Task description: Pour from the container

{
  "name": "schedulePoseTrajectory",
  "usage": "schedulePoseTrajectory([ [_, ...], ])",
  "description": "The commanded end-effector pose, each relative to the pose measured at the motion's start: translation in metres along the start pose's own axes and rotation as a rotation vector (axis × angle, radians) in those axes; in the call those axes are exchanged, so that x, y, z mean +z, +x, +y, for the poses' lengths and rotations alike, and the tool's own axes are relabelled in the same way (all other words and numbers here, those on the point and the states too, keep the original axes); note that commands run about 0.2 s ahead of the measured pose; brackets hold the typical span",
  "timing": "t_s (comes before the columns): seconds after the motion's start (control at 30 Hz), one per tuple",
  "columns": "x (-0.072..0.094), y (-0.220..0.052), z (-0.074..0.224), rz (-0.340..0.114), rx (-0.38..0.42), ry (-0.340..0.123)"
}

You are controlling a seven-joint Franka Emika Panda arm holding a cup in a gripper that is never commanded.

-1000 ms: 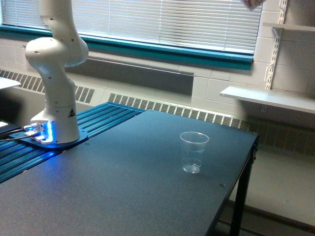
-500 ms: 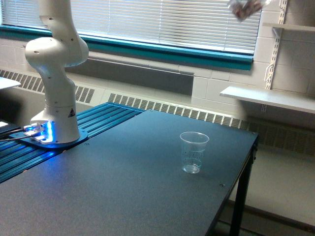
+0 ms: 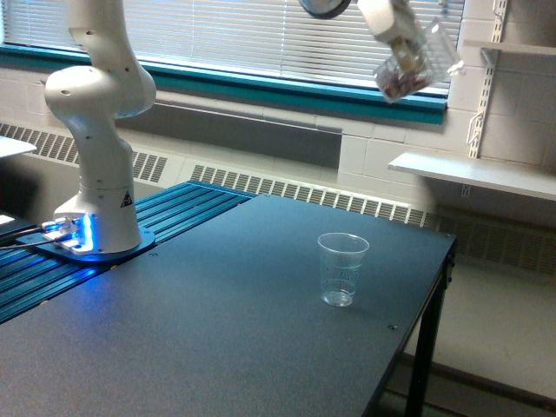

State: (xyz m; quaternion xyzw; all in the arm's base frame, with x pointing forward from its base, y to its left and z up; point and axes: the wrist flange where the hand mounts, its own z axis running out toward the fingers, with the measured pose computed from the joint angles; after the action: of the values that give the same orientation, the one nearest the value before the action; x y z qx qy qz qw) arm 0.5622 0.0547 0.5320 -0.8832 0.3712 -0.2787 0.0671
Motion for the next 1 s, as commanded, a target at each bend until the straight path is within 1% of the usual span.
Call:
schedulePoseTrajectory([
  [0.03, -0.01, -0.022, -0.007, -0.011, 0.01, 0.021],
  [0.23, 0.002, -0.031, 0.001, -0.05, 0.032, -0.005],
  [0.3, 0.005, -0.032, 0.004, -0.074, 0.044, 0.0],
  [0.4, 0.012, -0.034, 0.011, -0.105, 0.053, -0.015],
  [0.53, 0.026, -0.037, 0.024, -0.111, 0.059, -0.049],
  [0.77, 0.046, -0.033, 0.049, -0.144, 0.115, -0.089],
  [0.87, 0.054, -0.033, 0.058, -0.149, 0.132, -0.104],
  [1.0, 0.063, -0.037, 0.068, -0.152, 0.132, -0.128],
])
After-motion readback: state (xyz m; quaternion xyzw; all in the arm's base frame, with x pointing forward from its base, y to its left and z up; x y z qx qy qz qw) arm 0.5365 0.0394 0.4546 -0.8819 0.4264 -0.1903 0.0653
